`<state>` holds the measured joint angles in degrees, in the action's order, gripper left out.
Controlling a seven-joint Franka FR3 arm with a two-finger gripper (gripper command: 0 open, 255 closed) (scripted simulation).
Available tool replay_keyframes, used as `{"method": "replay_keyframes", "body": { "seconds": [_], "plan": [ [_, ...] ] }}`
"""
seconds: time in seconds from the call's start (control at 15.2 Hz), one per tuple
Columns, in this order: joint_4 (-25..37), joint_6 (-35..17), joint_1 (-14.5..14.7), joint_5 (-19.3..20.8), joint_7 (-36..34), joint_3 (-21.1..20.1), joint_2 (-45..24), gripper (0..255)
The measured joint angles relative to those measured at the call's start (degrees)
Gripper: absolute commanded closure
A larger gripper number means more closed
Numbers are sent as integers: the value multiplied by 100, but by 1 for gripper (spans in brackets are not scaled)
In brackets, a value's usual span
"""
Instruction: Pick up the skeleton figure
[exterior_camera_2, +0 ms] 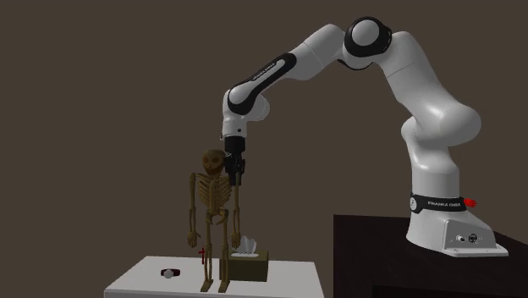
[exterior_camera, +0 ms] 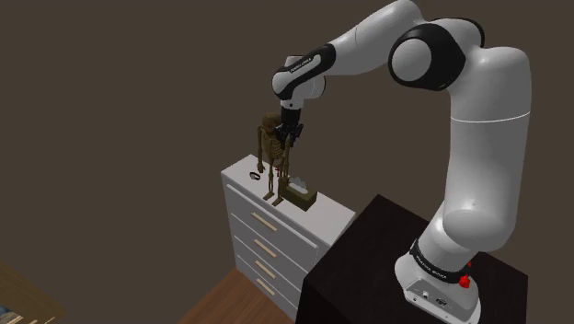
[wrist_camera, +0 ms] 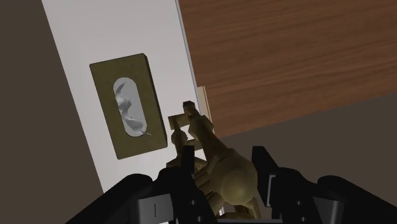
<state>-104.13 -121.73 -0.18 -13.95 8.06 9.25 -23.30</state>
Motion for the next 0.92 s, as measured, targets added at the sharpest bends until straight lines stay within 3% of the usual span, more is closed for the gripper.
{"method": "replay_keyframes", "body": {
  "seconds": [0.92],
  "plan": [
    [308, 686, 23, 135, -161, 45, 369, 255]
  ]
}}
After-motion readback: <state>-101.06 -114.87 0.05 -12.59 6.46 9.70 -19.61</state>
